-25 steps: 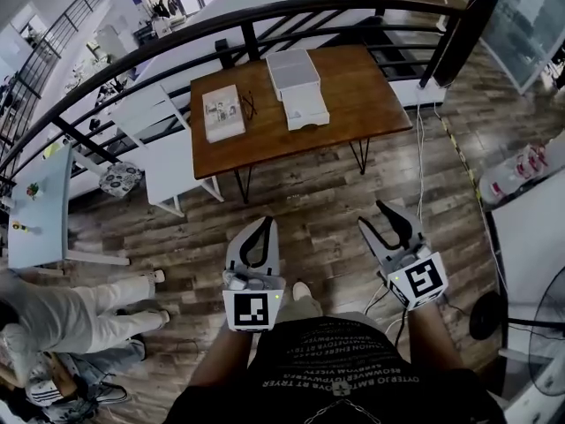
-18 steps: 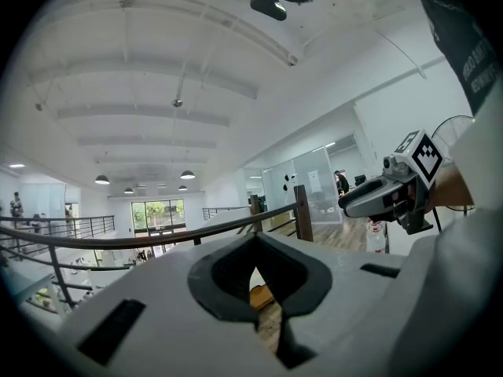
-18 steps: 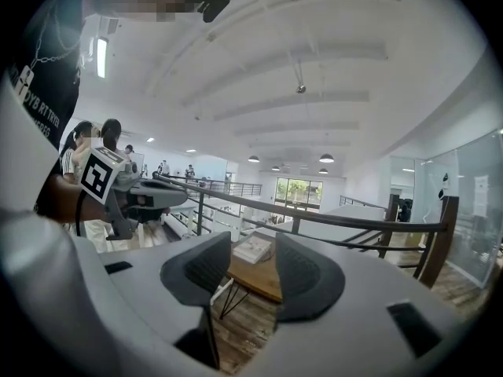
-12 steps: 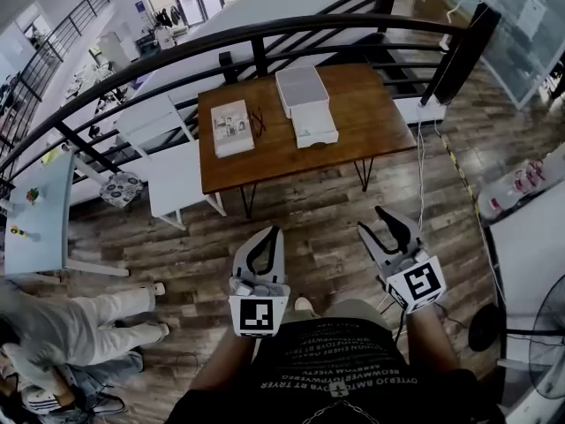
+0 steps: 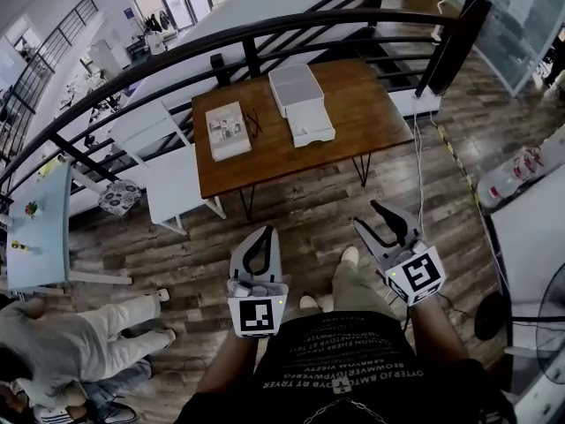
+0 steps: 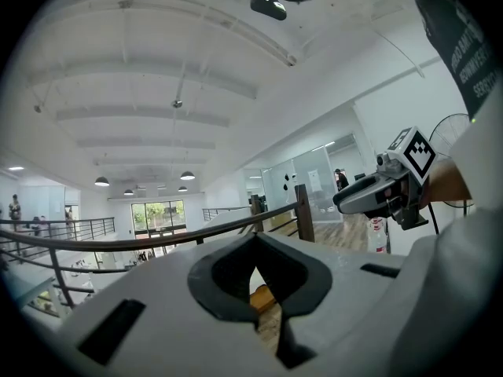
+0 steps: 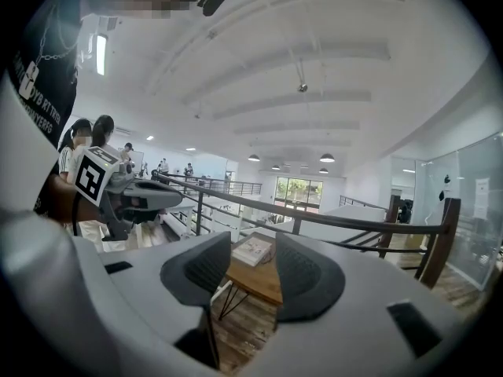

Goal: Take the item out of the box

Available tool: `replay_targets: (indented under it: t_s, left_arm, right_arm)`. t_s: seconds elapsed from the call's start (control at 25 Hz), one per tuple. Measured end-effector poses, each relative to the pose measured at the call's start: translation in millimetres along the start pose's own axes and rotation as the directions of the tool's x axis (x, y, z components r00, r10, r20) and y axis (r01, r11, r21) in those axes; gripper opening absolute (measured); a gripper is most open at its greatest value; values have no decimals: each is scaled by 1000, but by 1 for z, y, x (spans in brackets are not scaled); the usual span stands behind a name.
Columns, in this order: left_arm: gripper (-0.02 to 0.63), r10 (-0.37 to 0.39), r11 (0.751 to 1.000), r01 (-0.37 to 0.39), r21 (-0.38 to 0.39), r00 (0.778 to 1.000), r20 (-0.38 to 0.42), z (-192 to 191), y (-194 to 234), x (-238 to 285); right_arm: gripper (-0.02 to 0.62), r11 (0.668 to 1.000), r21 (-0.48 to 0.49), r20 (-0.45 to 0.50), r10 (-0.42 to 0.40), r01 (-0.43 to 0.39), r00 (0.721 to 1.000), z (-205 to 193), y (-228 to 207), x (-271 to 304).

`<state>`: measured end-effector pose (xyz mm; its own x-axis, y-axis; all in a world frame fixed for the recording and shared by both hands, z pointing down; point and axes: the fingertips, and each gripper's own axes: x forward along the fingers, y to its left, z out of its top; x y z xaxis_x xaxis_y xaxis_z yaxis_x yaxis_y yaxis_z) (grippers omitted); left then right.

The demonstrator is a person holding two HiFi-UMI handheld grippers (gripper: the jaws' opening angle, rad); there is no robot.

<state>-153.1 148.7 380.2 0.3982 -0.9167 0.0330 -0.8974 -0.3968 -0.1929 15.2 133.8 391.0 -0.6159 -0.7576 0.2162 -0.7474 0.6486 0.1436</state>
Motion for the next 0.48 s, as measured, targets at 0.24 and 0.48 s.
replay_targets:
  t_s: [0.24,0.48]
  left_arm:
    - [5,5,1000,-6,-6,1000,-16,-11,-1,13]
    - [5,11,1000,-10,12,998,-64,-18,7,42]
  right_arm:
    - [175,999,15,-14,36,-36,999,-7,-9,16]
    - [175,998,32,-2,58,-58,998,-10,-35,42]
